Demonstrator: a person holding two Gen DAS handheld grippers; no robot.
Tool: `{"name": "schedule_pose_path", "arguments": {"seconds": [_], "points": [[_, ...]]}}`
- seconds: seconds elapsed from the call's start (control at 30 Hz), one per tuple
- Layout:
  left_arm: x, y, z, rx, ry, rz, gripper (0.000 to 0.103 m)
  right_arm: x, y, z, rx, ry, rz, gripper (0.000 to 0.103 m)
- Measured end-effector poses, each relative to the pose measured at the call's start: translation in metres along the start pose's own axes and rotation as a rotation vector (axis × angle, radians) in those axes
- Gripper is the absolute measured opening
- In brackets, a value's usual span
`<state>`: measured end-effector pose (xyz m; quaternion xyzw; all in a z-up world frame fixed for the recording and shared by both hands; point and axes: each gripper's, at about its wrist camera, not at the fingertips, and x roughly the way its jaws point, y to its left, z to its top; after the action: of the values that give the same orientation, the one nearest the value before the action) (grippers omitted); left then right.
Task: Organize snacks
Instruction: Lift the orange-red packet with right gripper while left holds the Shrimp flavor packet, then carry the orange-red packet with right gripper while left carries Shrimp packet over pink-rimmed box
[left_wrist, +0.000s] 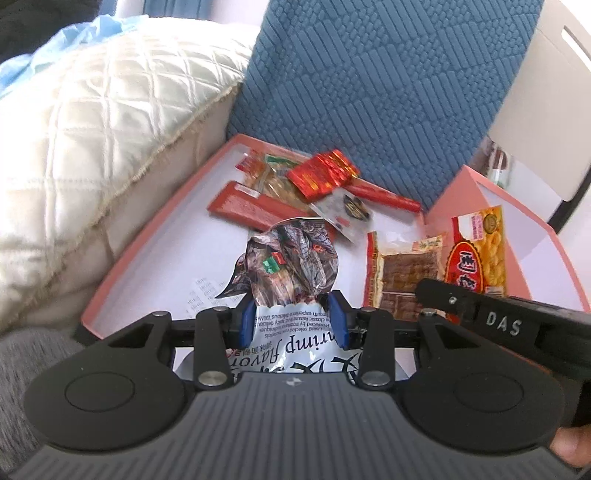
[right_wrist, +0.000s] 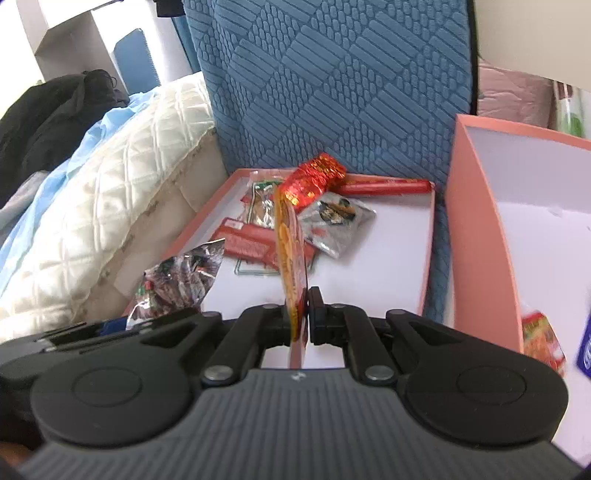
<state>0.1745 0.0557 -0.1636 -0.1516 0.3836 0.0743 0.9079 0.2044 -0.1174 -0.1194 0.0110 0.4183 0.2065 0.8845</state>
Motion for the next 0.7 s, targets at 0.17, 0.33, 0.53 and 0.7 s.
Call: {"name": "schedule_pose_path", "arguments": {"seconds": [0.17, 0.33, 0.53, 0.7], "points": [[-0.004, 0.000, -0.001, 0.023, 0.004, -0.013, 0.046, -0.010, 0.006, -0.007, 0.007, -0.023, -0.030, 0.009], [-0.018, 0.007, 0.005, 0.001, 0.003, -0.025, 0.046, -0.024, 0.009, -0.011, 0.020, -0.038, -0.052, 0.009], [-0.040, 0.000, 0.014, 0.014, -0.014, -0.047, 0.046, -0.044, 0.012, -0.011, 0.020, -0.052, -0.064, 0.009], [-0.062, -0.012, 0.027, 0.027, -0.044, -0.077, 0.046, -0.069, 0.012, -0.001, 0.034, -0.084, -0.067, 0.009]]}}
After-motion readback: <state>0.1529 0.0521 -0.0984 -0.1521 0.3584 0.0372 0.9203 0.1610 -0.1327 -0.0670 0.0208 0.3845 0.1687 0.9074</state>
